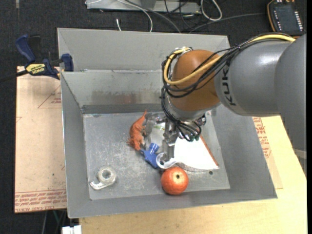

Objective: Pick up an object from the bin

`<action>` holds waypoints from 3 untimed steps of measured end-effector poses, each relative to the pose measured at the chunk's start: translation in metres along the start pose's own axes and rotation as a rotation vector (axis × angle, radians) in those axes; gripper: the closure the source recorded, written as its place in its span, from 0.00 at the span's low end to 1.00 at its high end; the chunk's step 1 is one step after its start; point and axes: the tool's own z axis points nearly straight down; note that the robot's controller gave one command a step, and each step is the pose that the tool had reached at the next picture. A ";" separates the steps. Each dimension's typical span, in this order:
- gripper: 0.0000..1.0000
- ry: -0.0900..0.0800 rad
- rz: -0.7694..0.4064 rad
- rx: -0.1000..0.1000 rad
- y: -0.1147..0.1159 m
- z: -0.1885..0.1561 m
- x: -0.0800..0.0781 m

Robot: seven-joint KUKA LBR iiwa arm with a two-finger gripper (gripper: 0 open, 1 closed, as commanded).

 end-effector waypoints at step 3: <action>0.00 -0.014 -0.414 0.003 -0.038 0.042 -0.018</action>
Offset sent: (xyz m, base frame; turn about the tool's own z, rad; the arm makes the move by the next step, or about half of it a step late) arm 0.0287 0.0181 -0.0129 -0.3191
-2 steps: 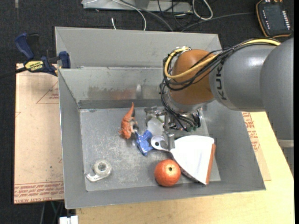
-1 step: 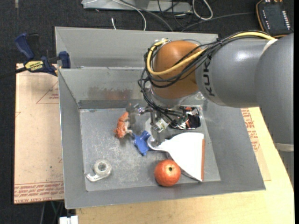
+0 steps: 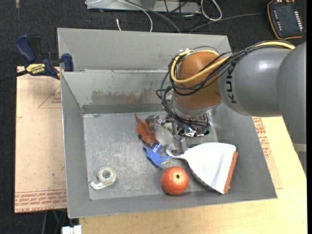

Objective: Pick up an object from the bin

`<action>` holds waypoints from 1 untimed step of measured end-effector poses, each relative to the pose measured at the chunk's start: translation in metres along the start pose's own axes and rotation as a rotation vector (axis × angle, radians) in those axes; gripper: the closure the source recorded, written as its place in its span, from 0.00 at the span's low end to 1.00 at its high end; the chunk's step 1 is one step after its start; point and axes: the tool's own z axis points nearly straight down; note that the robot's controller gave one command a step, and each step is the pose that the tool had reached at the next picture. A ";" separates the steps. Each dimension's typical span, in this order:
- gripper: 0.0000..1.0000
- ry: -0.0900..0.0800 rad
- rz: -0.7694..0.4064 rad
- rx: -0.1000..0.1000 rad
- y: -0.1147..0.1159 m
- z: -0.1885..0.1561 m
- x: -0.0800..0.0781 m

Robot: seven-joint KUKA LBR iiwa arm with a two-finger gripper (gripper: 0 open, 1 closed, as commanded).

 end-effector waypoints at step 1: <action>1.00 -0.002 0.005 -0.007 0.087 0.001 -0.082</action>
Offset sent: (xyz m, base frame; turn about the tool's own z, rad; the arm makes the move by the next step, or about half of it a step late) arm 0.0000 0.0000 0.0000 0.0000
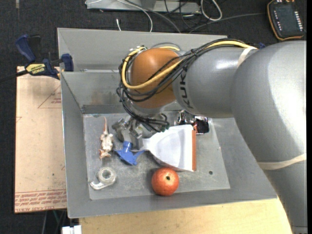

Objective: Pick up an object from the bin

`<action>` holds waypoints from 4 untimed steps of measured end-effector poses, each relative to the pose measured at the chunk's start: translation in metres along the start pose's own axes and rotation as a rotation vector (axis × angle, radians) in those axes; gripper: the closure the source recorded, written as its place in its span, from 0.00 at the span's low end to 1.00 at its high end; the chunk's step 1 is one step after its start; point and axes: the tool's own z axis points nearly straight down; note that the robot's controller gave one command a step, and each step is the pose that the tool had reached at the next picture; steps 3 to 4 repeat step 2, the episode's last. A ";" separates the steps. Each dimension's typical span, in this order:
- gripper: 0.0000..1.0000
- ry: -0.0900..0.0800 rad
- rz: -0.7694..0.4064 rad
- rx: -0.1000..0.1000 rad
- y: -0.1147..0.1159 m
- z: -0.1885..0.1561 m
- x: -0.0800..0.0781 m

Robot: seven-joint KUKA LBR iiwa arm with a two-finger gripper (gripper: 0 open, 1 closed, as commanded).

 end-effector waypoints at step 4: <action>1.00 -0.001 0.003 -0.001 0.000 -0.004 0.000</action>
Offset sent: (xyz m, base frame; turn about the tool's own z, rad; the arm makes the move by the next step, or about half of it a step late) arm 0.0000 -0.0004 0.0062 0.0009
